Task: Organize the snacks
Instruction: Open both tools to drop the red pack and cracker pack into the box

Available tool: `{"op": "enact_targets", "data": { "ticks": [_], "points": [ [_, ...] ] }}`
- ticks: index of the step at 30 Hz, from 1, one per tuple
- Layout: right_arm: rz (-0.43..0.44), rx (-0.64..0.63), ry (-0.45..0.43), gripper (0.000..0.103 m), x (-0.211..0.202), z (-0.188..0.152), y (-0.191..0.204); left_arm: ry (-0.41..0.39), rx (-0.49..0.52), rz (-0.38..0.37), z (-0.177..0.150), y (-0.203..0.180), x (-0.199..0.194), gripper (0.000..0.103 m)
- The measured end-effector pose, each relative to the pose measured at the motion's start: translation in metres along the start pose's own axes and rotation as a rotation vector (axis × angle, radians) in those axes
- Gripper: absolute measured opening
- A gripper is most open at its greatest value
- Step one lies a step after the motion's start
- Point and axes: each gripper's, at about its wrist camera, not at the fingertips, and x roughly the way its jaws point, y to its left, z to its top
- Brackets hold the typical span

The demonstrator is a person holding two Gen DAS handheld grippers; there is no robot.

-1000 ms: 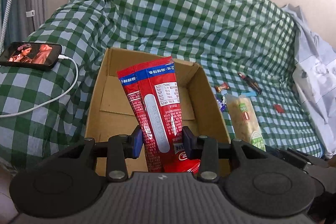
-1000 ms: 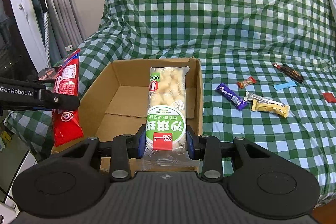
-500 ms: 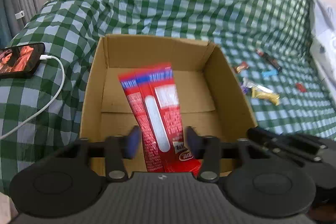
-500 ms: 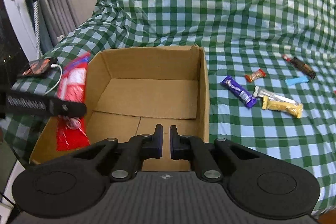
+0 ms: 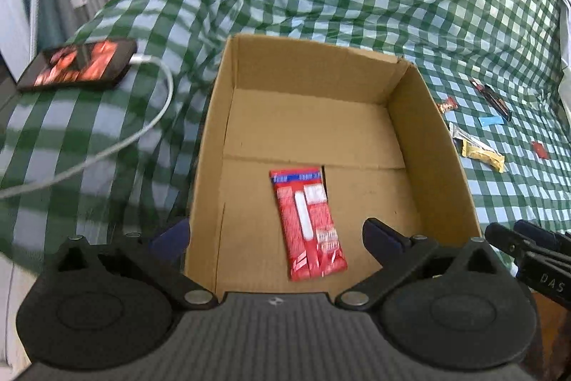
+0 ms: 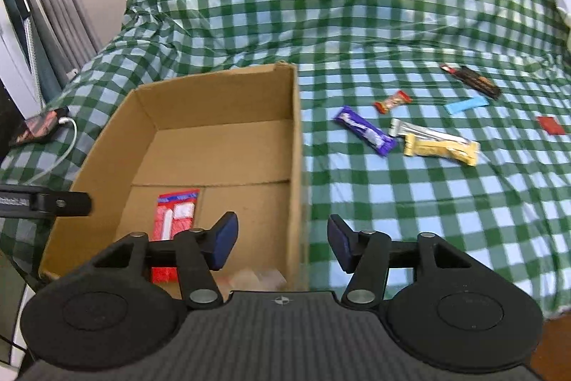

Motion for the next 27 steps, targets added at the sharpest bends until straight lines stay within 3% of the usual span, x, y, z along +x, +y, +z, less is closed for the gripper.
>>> {"op": "enact_targets", "data": {
  "ticks": [6,13,20,27],
  "points": [
    [-0.030,-0.073,0.055,0.069,-0.011,-0.026,0.002,0.013,-0.010,0.004,-0.019,0.003,-0.014,0.103],
    [-0.046,-0.106,0.033,0.073,-0.029,-0.033,0.005,0.007,0.000,-0.010,-0.022,-0.004,-0.022,0.103],
    [-0.086,-0.161,0.116,0.074,-0.017,-0.038,0.008,0.030,-0.005,-0.031,-0.024,-0.003,-0.013,0.103],
    [-0.124,-0.320,0.014,0.080,0.007,-0.020,0.034,0.049,-0.035,-0.018,-0.023,0.008,-0.005,0.103]
  ]
}}
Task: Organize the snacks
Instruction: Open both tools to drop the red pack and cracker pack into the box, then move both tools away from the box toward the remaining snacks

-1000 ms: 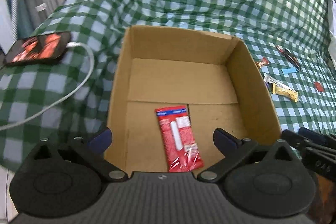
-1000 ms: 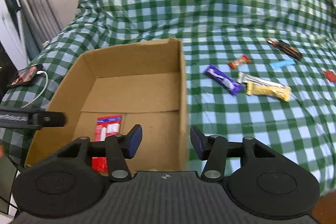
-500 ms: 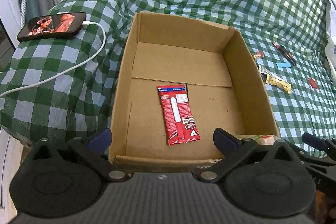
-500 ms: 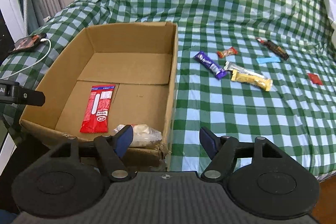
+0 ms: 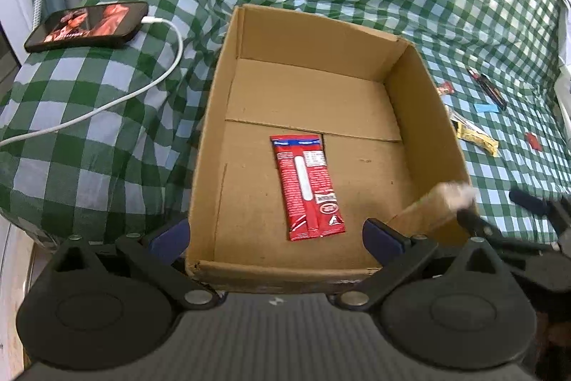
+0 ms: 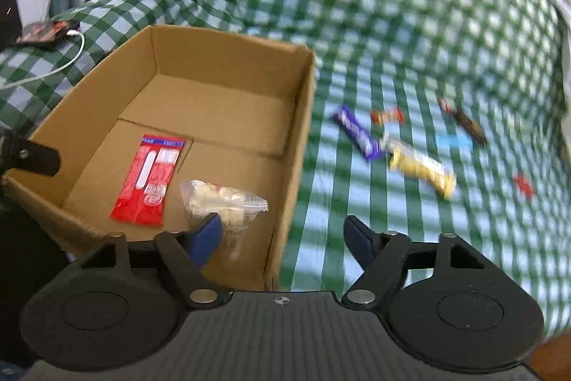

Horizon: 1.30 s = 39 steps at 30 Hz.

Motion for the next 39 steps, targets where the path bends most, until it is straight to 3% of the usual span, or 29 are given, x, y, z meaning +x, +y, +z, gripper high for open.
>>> {"op": "enact_targets", "data": {
  "ticks": [3,10,19,21,29,39],
  "points": [
    [-0.021,-0.048,-0.018,0.080,0.017,0.015,0.009,0.003,-0.015,0.003,0.001,0.004,0.001,0.103],
    [0.035,0.042,-0.055,0.082,0.016,0.034,0.004,0.008,-0.018,0.012,0.003,0.003,0.002,0.103],
    [0.137,0.206,-0.022,0.086,-0.027,0.013,-0.014,-0.032,0.020,-0.004,-0.005,-0.017,-0.021,0.103],
    [0.147,0.215,-0.033,0.091,-0.041,0.009,-0.009,-0.044,0.031,-0.009,-0.010,-0.022,-0.029,0.103],
    [0.175,0.223,-0.087,0.094,-0.088,-0.011,0.006,-0.083,0.079,-0.010,-0.032,-0.045,-0.059,0.103],
    [0.173,0.274,-0.132,0.095,-0.123,-0.032,-0.015,-0.138,0.129,-0.013,-0.050,-0.064,-0.088,0.103]
  ]
}}
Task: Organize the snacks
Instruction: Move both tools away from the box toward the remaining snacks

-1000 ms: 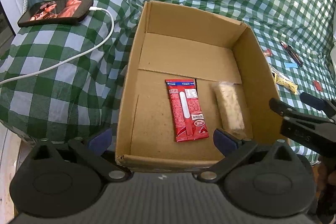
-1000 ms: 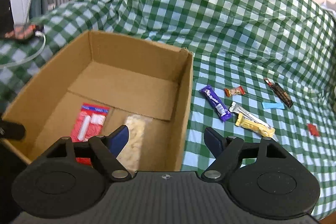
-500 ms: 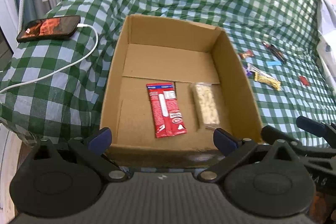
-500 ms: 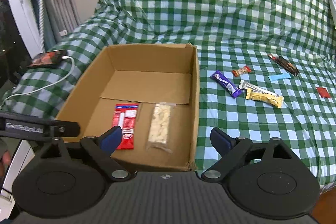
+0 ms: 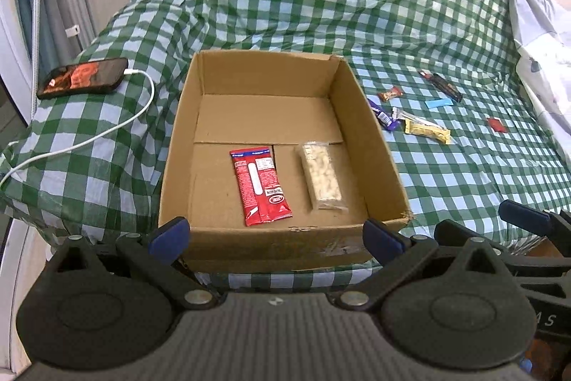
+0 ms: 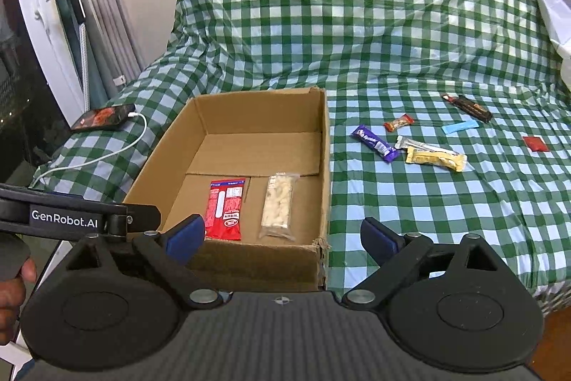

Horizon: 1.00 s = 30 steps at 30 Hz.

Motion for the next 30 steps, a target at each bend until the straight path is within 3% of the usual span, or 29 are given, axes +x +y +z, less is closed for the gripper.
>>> {"op": "enact_targets", "data": {
  "ticks": [15,30],
  "points": [
    [0.001,0.026,-0.029,0.096,-0.016,-0.006,-0.010,-0.007,0.039,0.013,-0.002,-0.013,-0.006,0.103],
    [-0.008,0.069,0.003,0.096,0.001,0.001,-0.021,0.042,0.061,0.028,0.017,-0.026,0.019,0.103]
  ]
}}
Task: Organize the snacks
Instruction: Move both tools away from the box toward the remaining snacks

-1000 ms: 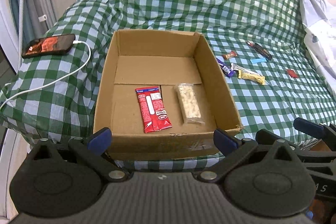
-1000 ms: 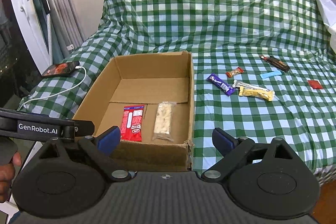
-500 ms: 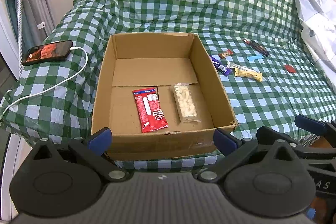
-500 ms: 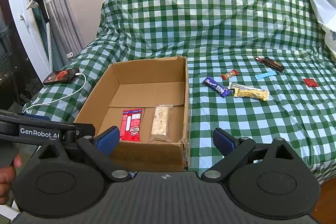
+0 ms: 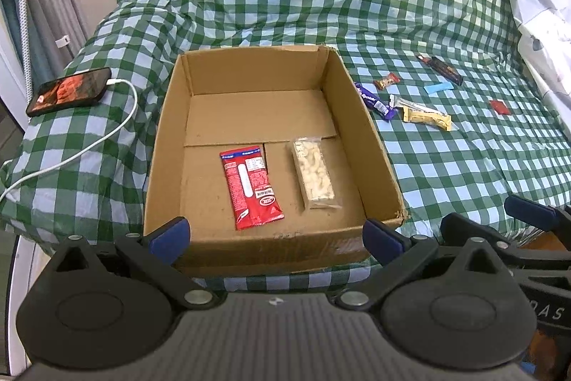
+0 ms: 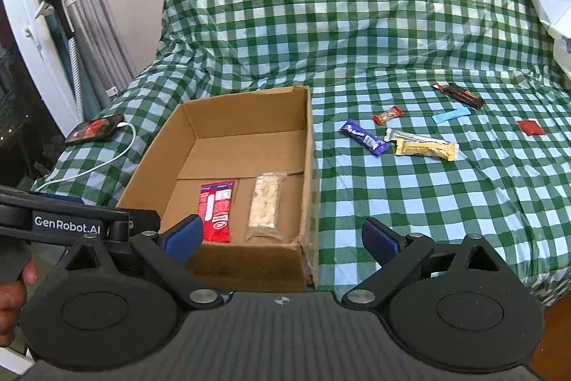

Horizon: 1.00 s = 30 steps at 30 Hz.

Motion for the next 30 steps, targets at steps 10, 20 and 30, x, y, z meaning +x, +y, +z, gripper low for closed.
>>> {"op": "enact_targets", "data": {
  "ticks": [10,20,30],
  "points": [
    [-0.025,0.061,0.014,0.096,0.018,0.011,-0.030,0.027,0.020,0.001,0.028,-0.021,0.020,0.103],
    [-0.072,0.121,0.007,0.096,0.030,0.021,-0.067,0.023,0.044,-0.032,0.061,-0.052,0.038,0.103],
    [-0.141,0.171,0.012,0.096,0.039,0.030,-0.118,0.023,0.072,-0.047,0.095,-0.091,0.063,0.103]
  ]
}}
